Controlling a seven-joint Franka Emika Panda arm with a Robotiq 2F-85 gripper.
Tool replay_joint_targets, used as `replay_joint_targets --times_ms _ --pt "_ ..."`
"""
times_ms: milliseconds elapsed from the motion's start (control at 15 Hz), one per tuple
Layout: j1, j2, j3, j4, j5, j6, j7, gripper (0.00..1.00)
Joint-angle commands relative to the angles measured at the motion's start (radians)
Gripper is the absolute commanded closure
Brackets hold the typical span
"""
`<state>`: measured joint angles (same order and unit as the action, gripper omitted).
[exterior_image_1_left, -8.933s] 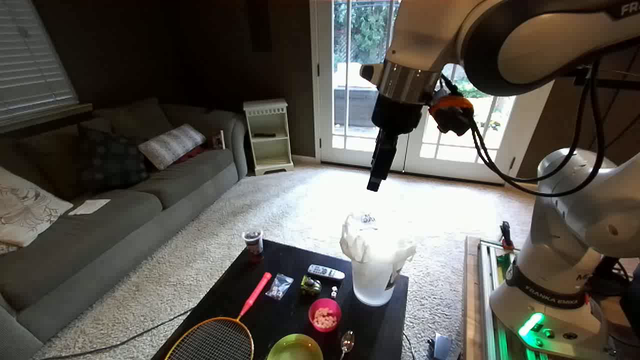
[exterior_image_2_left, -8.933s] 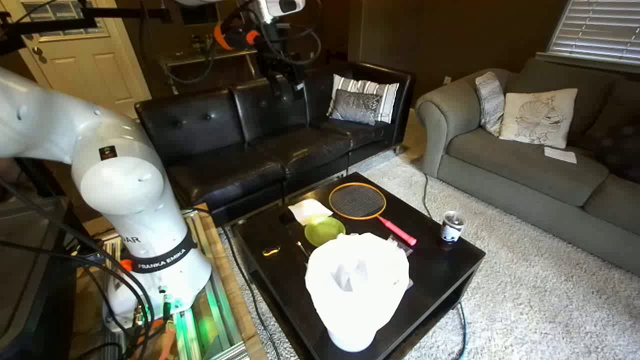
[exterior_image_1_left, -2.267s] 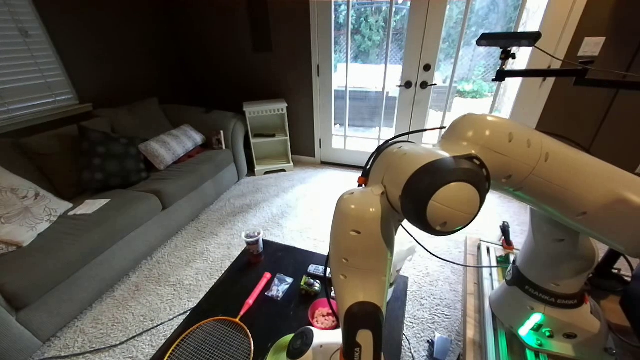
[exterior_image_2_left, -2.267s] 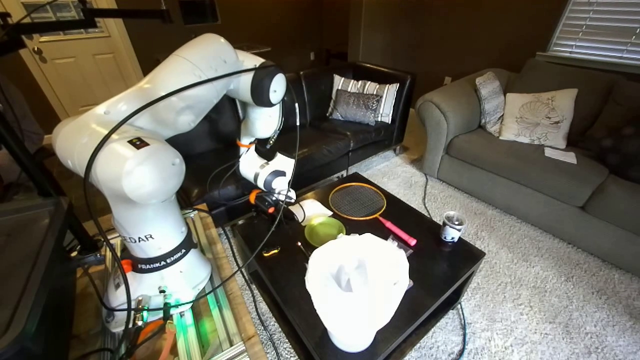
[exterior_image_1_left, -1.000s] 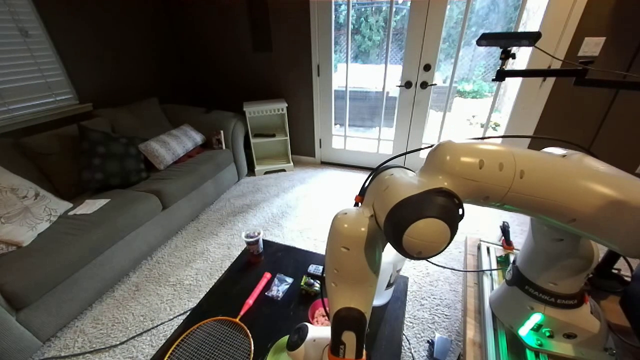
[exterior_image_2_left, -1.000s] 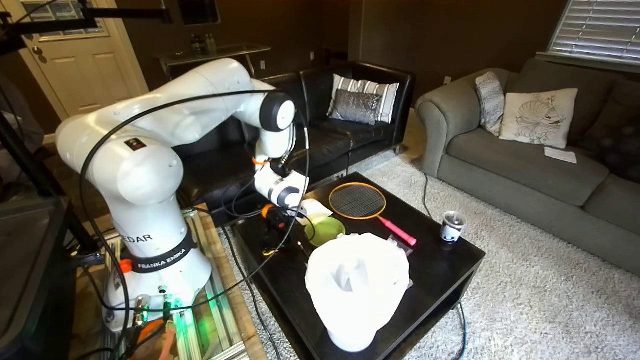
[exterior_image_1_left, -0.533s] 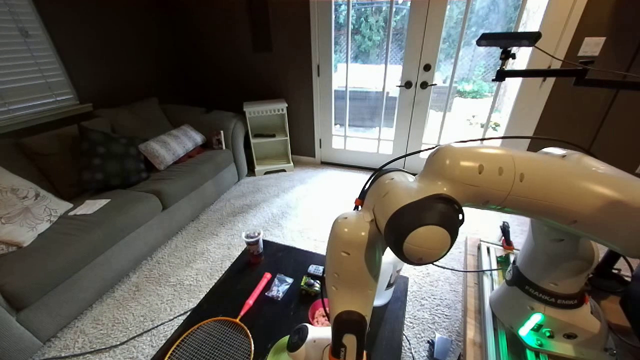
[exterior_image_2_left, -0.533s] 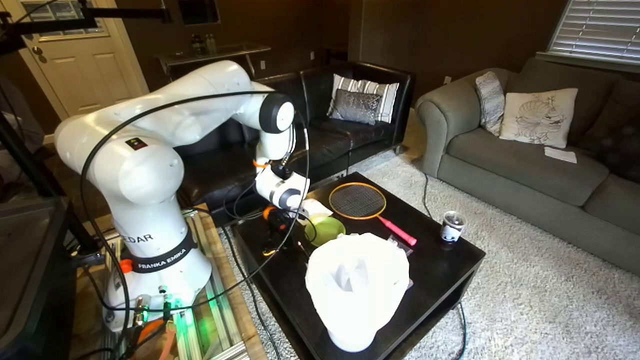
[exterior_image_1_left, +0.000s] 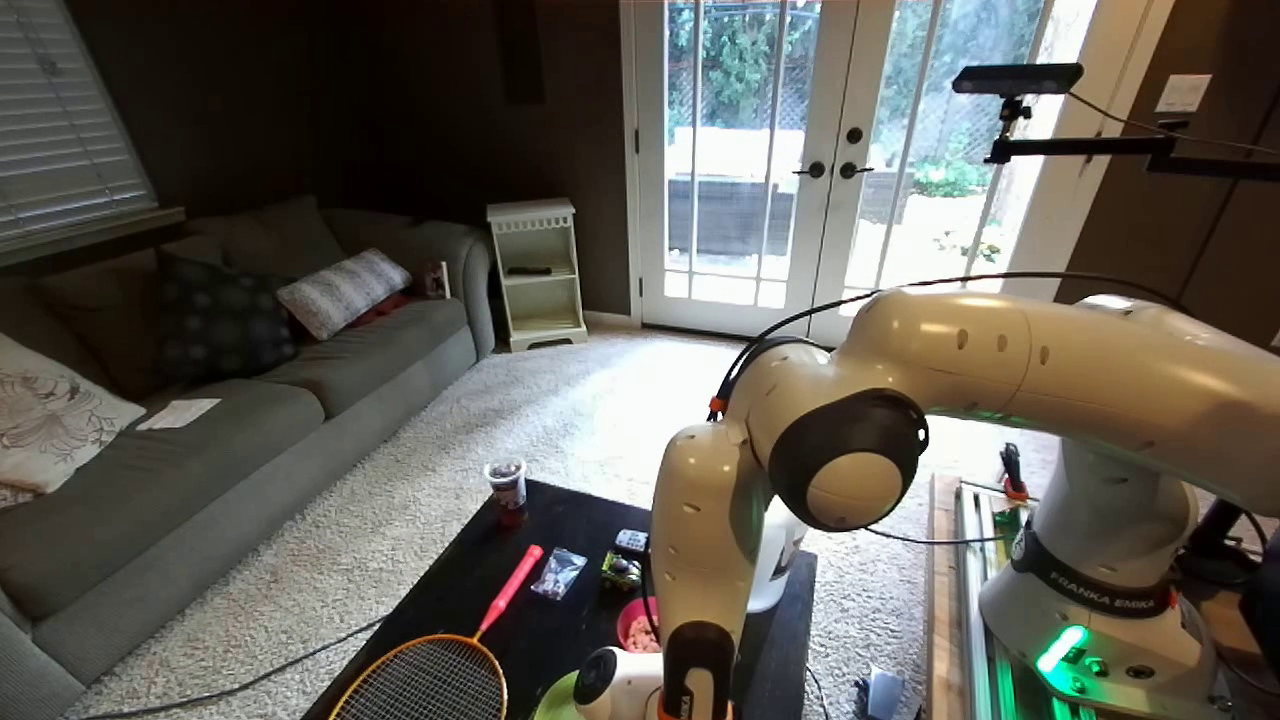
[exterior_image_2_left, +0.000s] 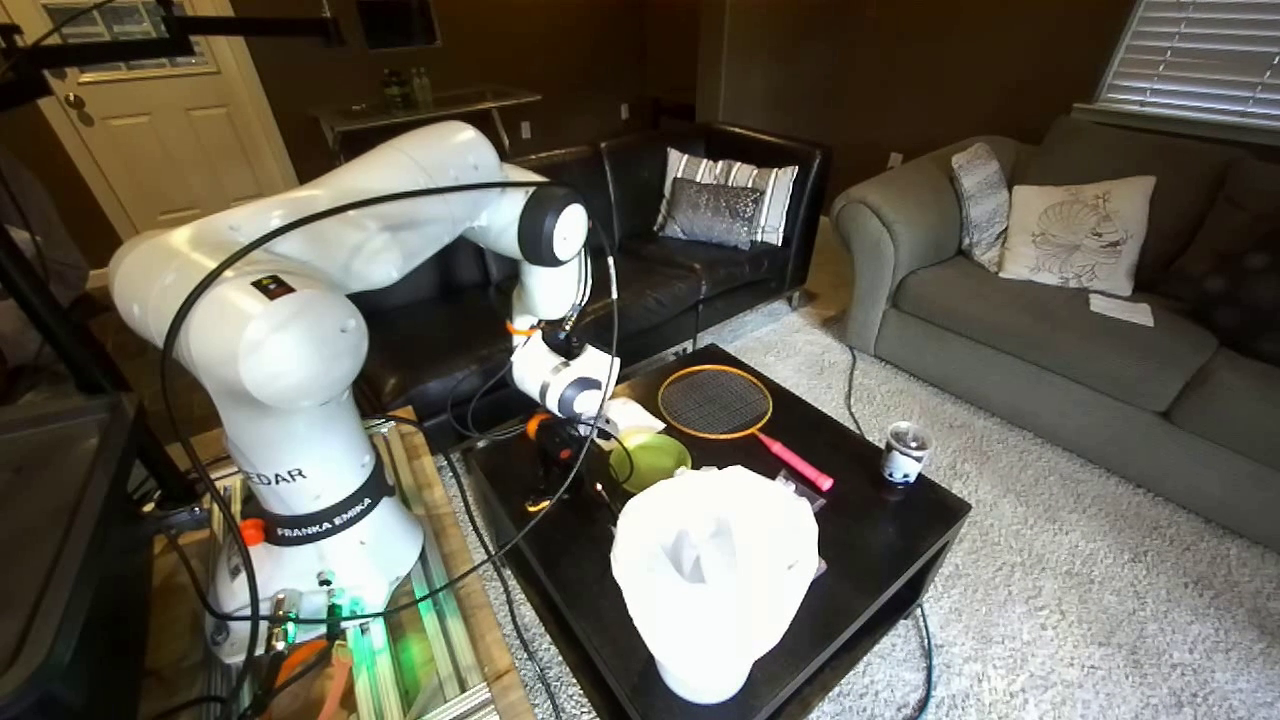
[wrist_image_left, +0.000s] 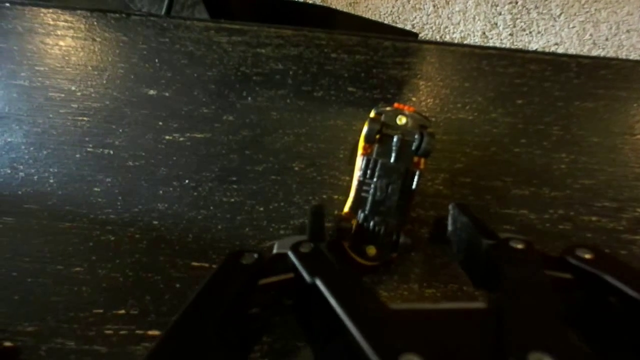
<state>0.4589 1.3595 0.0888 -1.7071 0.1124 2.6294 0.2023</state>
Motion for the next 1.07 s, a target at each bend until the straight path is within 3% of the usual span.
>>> replay_joint_targets --times_ms 0,267,600,1000 --pt "0.011 0.017 -0.007 0.029 -0.033 -0.022 0.038 0.66" --pt "0.007 0.009 -0.007 0.025 -0.036 -0.025 0.033 0.91" --pt "-0.024 0.000 0.024 0.007 -0.036 0.021 -0.011 0.91" --pt "-0.208 0.030 0.206 -0.032 -0.021 0.320 -0.214 0.91"
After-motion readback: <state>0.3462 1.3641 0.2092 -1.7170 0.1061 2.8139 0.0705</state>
